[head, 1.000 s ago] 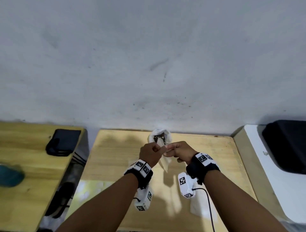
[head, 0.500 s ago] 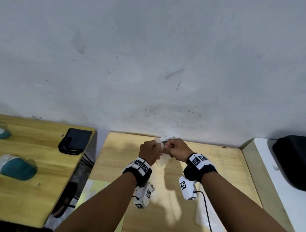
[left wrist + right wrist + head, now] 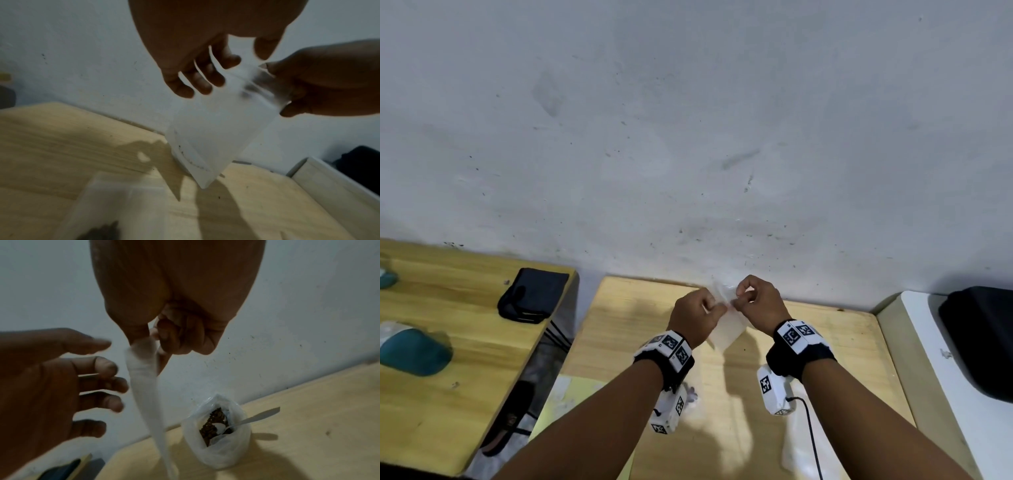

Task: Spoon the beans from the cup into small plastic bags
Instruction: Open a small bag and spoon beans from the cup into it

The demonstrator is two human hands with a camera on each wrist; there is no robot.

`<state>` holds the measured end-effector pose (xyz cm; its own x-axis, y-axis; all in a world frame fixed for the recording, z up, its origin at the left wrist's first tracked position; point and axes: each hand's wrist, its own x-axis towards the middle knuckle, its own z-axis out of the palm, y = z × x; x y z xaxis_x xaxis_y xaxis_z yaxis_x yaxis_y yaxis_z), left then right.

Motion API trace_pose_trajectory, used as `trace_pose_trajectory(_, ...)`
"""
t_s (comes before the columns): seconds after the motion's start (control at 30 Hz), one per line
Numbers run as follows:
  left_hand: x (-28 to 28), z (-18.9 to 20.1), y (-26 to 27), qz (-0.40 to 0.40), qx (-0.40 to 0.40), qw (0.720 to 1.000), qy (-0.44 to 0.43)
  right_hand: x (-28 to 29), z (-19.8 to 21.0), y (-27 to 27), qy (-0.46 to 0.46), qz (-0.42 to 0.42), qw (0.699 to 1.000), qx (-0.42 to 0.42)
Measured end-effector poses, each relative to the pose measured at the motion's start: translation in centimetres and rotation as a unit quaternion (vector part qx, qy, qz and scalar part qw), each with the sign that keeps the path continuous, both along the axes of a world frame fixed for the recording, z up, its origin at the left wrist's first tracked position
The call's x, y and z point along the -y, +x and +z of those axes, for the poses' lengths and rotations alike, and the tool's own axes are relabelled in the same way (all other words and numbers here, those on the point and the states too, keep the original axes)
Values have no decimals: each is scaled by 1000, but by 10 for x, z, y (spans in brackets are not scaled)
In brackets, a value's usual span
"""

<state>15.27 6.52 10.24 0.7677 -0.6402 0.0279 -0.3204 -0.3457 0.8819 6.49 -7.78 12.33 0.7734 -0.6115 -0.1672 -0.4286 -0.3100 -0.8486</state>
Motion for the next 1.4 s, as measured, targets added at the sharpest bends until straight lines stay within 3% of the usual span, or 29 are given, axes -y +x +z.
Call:
trace_pose_trajectory(0.13,-4,-5,-5,-48,131,985,99,-4,5,-3,108,-15,993,46)
trace_pose_trajectory(0.47,-4,-11,0,-118,235,946,188,1,12,-15,182,74,979,-61)
trace_pose_trajectory(0.67,-2,-13,-2,-141,249,939,189,-2,-4,-13,-29,129,990,-53)
trace_pose_trajectory(0.8,-3,-15,-6,-150,241,942,177,-3,-7,-13,-63,126,987,-73)
trace_pose_trajectory(0.97,-5,-25,-6,-173,220,950,141,-4,-8,-15,-48,101,983,-144)
trace_pose_trajectory(1.17,-7,-32,-2,-151,107,966,182,-4,-26,-17,40,105,986,-122)
trace_pose_trajectory(1.3,-10,-48,8,-109,9,967,232,6,-45,-25,127,21,984,-122)
trace_pose_trajectory(1.4,-10,-60,18,-58,-89,962,252,22,-65,-30,84,-66,987,-116)
